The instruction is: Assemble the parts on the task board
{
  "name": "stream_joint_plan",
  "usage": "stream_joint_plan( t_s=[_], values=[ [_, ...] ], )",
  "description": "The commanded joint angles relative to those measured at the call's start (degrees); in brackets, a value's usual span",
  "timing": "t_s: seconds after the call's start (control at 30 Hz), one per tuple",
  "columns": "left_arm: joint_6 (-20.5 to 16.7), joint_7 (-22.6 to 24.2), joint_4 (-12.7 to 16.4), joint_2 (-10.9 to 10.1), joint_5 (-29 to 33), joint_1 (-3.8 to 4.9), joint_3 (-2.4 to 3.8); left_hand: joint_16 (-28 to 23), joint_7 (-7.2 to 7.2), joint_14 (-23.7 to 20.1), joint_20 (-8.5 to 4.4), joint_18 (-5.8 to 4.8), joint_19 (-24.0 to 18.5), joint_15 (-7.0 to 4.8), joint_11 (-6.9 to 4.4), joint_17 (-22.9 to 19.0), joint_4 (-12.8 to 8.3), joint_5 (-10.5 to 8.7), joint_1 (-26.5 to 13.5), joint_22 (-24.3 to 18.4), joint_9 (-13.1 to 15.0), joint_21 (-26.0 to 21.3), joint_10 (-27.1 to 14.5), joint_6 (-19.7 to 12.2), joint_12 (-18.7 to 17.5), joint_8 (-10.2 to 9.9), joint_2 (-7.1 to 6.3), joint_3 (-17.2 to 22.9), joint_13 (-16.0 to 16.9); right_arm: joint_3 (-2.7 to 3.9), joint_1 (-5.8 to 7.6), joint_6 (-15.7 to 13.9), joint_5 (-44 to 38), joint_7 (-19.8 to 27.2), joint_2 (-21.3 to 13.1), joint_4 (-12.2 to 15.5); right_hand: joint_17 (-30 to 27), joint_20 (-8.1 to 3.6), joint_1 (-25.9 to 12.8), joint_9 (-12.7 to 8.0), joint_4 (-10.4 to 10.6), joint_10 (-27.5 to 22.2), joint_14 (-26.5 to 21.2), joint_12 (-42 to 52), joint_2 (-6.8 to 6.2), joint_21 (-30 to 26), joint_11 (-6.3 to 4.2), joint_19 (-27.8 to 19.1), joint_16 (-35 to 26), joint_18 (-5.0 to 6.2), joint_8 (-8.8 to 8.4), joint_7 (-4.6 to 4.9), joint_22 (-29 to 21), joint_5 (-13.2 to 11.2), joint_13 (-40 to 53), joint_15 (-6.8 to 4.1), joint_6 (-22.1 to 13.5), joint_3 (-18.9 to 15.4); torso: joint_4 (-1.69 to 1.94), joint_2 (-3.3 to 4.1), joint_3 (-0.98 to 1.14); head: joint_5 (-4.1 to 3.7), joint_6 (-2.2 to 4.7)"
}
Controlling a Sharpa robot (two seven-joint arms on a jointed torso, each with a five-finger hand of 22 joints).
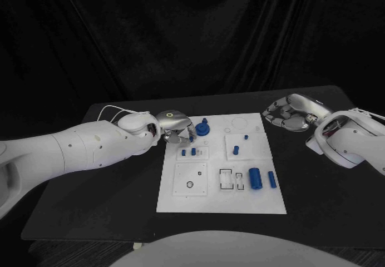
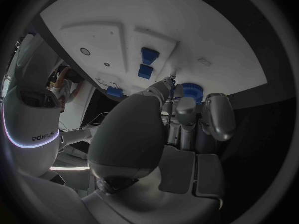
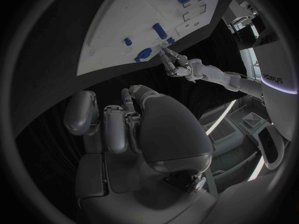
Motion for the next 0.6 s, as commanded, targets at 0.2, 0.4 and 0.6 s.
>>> stream_joint_plan(
  t_s=[0.2, 0.4, 0.6],
  values=[
    [0.97, -0.82, -0.32, 0.28, -0.20, -0.24, 0.05, -0.17, -0.17, -0.15, 0.07, -0.78, 0.01, -0.07, -0.01, -0.25, -0.25, 0.50, 0.42, 9.10, 0.04, -0.44, 0.57, 0.42, -0.34, -0.36, -0.23, 0.36, -0.07, 0.03, -0.19, 0.39, -0.08, -0.62, -0.13, 0.08, -0.09, 0.04, -0.34, 0.06, -0.19, 2.56, 2.48, -0.25, 0.18, -0.20, 0.07, -0.39, -0.31, 1.01, 0.22, -0.10, 7.29, 0.32, 9.25, 0.35, 0.46, 0.11, -0.02, -0.03, 0.10, 0.07, 0.01],
    [1.52, -1.09, -0.45, 0.28, -0.20, -0.31, 0.05, -0.42, -0.17, -0.40, 0.08, -0.72, -0.14, -0.07, 0.01, -0.69, -0.30, 0.56, 0.45, 9.03, 0.05, -0.72, 0.43, 0.47, -0.51, -0.36, -0.33, 0.36, -0.11, 0.03, -0.21, 0.48, -0.08, -0.66, -0.10, 0.06, -0.09, 0.04, -0.34, 0.06, -0.19, 2.56, 2.48, -0.25, 0.18, -0.20, 0.07, -0.39, -0.31, 1.01, 0.22, -0.10, 7.29, 0.32, 9.25, 0.35, 0.46, 0.11, 0.00, -0.03, 0.07, 0.14, 0.01],
    [1.92, -1.25, -0.62, 0.36, -0.20, -0.42, 0.05, -0.54, -0.15, -0.52, 0.08, -0.70, -0.22, -0.05, 0.03, -0.87, -0.29, 0.56, 0.40, 8.99, 0.05, -0.86, 0.35, 0.47, -0.62, -0.38, -0.38, 0.34, -0.13, 0.03, -0.24, 0.63, -0.08, -0.72, -0.07, 0.04, -0.09, 0.04, -0.34, 0.06, -0.19, 2.56, 2.48, -0.25, 0.18, -0.20, 0.07, -0.39, -0.31, 1.01, 0.22, -0.10, 7.29, 0.32, 9.25, 0.35, 0.46, 0.11, -0.02, -0.01, 0.08, 0.10, 0.01]
  ],
)
